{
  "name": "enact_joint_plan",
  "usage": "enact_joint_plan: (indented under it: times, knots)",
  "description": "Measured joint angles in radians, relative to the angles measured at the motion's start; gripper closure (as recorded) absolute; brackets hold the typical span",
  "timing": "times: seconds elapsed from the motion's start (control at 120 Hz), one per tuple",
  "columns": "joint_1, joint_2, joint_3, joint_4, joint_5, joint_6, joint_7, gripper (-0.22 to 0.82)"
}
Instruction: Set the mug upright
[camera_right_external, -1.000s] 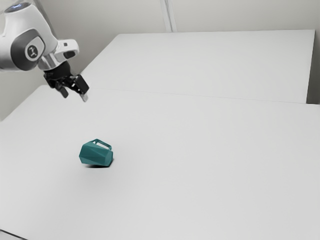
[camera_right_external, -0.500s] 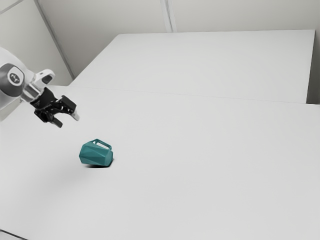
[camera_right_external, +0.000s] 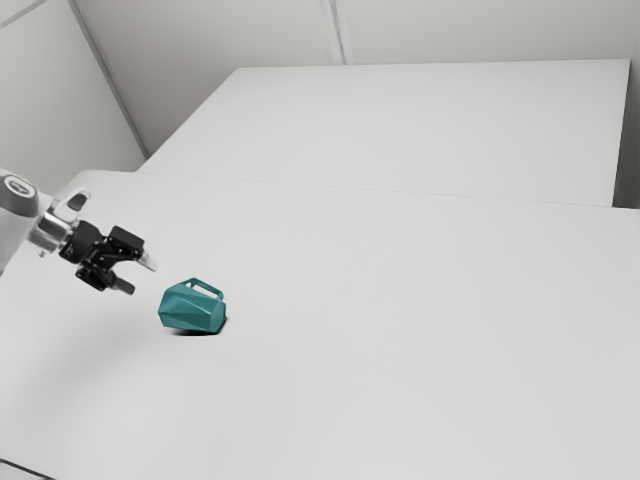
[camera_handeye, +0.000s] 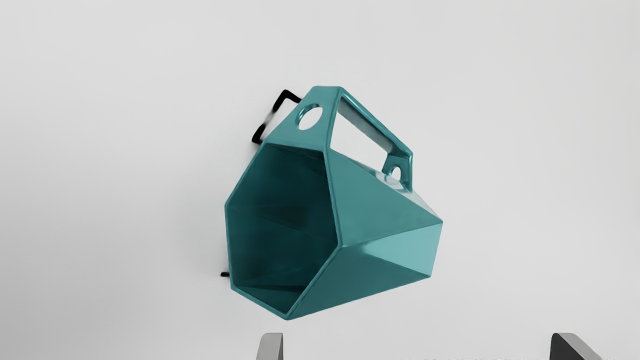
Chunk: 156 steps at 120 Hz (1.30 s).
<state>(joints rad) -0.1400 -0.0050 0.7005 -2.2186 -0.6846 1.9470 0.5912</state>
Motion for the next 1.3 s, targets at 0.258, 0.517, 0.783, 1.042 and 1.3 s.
enact_joint_plan:
  times: [0.258,0.517,0.783,1.042,1.3]
  knots:
    - [0.044,0.103,0.0,0.037,-0.127,-0.077,0.166,0.04]
    - [0.094,0.213,-0.005,0.094,-0.215,-0.149,0.314,0.04]
    - [0.11,0.271,-0.02,0.12,-0.26,-0.186,0.425,0.05]
    - [0.114,0.295,-0.048,0.123,-0.303,-0.2,0.496,0.06]
    - [0.113,0.322,-0.073,0.121,-0.332,-0.202,0.541,0.07]
